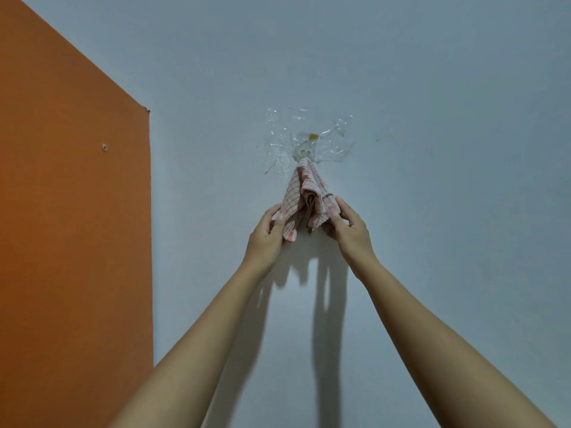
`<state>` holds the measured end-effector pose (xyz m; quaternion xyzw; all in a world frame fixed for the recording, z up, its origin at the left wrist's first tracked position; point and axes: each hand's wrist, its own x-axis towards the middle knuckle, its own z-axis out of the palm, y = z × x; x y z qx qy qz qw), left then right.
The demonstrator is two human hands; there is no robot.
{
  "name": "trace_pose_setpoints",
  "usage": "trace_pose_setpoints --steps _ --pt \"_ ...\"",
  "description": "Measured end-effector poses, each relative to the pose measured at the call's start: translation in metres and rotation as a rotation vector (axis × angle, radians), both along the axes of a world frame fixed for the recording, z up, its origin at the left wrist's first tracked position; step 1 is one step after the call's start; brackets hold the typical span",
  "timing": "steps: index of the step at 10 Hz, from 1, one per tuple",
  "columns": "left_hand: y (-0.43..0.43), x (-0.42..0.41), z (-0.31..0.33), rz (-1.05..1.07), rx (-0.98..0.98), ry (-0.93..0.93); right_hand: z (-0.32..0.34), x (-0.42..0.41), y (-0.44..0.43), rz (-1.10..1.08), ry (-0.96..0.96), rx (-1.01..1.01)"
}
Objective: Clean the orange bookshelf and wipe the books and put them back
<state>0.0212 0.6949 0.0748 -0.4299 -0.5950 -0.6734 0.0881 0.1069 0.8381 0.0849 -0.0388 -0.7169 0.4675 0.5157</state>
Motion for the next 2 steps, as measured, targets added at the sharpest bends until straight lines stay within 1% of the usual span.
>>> trace_pose_setpoints --steps 1,2 --pt "-0.011 0.010 -0.011 0.068 -0.078 -0.021 -0.009 0.018 -0.004 0.021 -0.065 -0.003" --pt "-0.023 0.026 -0.021 0.165 -0.119 -0.046 -0.018 0.038 -0.011 -0.001 -0.175 0.006"
